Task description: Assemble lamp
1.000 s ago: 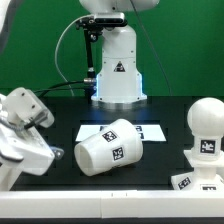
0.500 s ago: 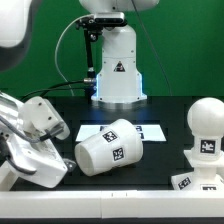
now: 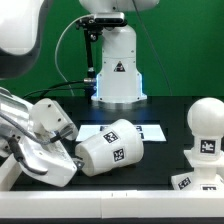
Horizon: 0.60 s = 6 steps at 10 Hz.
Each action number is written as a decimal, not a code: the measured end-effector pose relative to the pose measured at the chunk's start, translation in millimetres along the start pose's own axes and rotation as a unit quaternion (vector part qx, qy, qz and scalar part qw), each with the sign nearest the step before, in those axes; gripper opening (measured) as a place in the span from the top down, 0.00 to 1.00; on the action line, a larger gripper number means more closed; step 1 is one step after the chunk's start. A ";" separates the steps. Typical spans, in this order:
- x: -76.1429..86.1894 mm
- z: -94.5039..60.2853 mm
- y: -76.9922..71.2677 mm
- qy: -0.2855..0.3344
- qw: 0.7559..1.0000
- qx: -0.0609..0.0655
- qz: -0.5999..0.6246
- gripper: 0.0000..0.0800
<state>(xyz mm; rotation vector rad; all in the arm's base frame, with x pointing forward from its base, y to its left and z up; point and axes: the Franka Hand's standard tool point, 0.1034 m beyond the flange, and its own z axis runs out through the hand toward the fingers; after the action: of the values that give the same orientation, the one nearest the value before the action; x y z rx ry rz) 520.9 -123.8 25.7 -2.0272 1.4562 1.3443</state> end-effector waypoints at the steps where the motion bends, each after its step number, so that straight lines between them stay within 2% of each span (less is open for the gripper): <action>1: 0.6 0.5 2.4 -0.005 1.000 0.000 0.002 0.13; 6: 4.1 -0.6 5.2 -0.006 1.000 0.002 0.006 0.13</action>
Offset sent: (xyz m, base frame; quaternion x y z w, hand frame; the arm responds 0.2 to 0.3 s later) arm 0.0000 0.0000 0.0000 0.0000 0.0000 0.0000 1.0000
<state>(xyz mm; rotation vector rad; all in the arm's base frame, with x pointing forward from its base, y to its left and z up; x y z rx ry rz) 516.9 -128.8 24.0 -2.0085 1.4664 1.3533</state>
